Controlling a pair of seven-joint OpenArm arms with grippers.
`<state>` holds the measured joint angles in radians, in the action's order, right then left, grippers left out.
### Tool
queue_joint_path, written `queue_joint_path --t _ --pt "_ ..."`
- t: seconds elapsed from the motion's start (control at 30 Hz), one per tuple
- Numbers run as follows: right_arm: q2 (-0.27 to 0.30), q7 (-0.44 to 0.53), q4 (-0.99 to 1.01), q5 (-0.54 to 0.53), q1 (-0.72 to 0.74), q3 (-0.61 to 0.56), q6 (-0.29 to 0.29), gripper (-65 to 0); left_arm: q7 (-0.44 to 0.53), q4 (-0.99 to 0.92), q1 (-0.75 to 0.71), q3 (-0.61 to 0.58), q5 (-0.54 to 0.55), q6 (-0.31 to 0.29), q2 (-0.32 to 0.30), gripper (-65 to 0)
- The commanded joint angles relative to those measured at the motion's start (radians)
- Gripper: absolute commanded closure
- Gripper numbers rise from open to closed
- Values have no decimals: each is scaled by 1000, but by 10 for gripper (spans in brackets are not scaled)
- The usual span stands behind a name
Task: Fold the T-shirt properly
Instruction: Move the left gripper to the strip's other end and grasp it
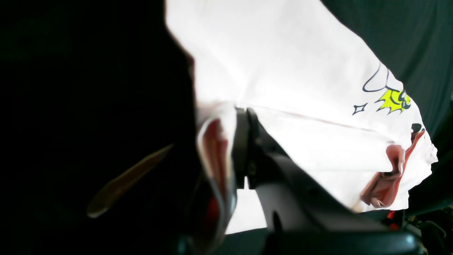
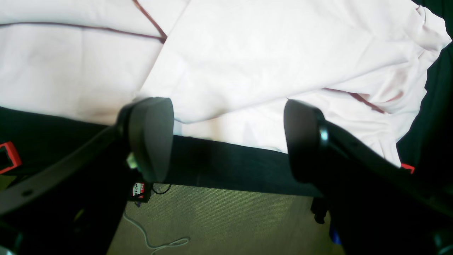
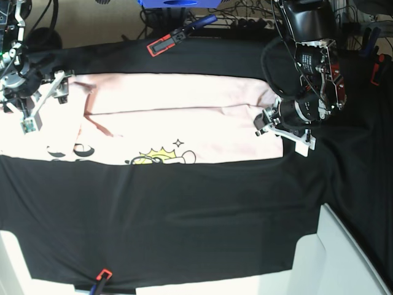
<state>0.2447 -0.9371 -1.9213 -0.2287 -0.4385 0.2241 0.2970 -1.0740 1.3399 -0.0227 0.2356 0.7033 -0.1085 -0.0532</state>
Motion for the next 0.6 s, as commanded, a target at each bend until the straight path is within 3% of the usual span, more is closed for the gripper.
queue_joint_path --t 0.0,0.1,0.27,0.43,0.57 --pt "9 14 -16 -1 0 5 0 -460 5 43 11 5 14 -3 -7 0" --pt "9 14 -16 -1 0 5 0 -460 1 112 -7 6 14 11 -10 0" --pt "9 14 -16 -1 0 5 0 -460 -1 240 -39 -2 19 125 -10 0" --pt "9 14 -16 -1 0 5 0 -460 -64 286 -41 -60 20 131 -1 0" --pt "11 14 -16 -1 0 5 0 -460 -53 278 -38 -61 13 131 31 0"
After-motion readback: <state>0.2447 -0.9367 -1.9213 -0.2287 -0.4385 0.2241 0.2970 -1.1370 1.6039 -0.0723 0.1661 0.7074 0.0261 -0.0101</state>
